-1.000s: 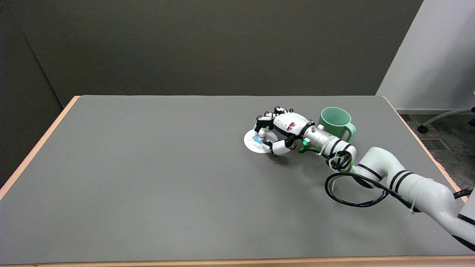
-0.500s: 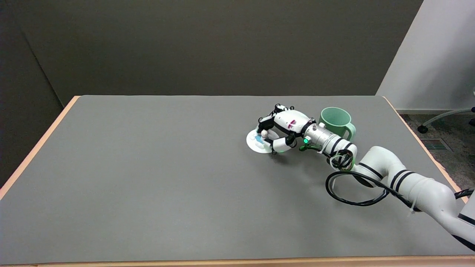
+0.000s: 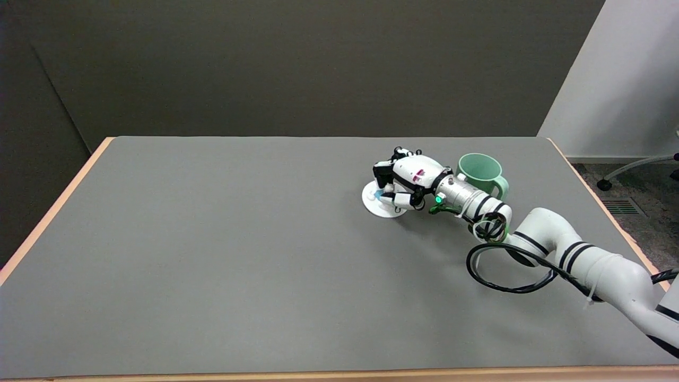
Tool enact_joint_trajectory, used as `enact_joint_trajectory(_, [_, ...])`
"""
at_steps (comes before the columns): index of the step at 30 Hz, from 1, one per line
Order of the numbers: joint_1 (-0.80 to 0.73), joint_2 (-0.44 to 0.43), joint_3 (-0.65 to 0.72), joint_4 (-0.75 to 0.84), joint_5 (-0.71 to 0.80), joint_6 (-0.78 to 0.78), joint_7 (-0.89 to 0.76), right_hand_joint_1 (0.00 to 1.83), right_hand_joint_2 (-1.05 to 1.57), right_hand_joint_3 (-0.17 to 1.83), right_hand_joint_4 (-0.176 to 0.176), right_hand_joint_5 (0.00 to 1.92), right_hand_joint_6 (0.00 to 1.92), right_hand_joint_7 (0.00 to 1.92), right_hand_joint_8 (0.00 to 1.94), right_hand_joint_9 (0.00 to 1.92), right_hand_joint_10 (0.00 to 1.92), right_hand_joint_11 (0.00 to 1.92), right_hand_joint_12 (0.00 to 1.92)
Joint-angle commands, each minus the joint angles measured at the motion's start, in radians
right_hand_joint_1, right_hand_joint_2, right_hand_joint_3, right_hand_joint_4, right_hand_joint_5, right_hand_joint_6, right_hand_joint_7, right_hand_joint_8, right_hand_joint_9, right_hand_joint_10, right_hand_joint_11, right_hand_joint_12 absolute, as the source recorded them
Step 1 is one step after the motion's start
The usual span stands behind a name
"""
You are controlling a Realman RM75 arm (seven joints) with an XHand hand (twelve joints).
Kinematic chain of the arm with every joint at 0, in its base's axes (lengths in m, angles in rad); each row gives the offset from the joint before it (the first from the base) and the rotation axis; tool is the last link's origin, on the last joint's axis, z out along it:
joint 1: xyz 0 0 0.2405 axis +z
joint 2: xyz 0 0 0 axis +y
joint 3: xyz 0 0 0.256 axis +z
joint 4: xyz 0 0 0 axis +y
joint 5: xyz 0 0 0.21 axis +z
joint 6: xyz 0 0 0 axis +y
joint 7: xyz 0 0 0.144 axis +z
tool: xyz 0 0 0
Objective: Pick up the white cup lid.
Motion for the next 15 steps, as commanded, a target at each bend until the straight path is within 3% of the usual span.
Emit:
enact_joint_trajectory(1, [0.003, 0.003, 0.003, -0.002, -0.003, -0.003, 0.000, 1.07, 1.30, 0.12, -0.007, 0.47, 1.72, 0.65, 1.52, 0.52, 0.89, 0.08, 1.35])
enact_joint_trajectory(15, [0.008, 0.049, -0.005, -0.041, -0.013, 0.006, 0.000, 1.08, 1.27, 0.14, -0.012, 0.49, 1.69, 0.69, 1.46, 0.53, 0.93, 0.12, 1.39])
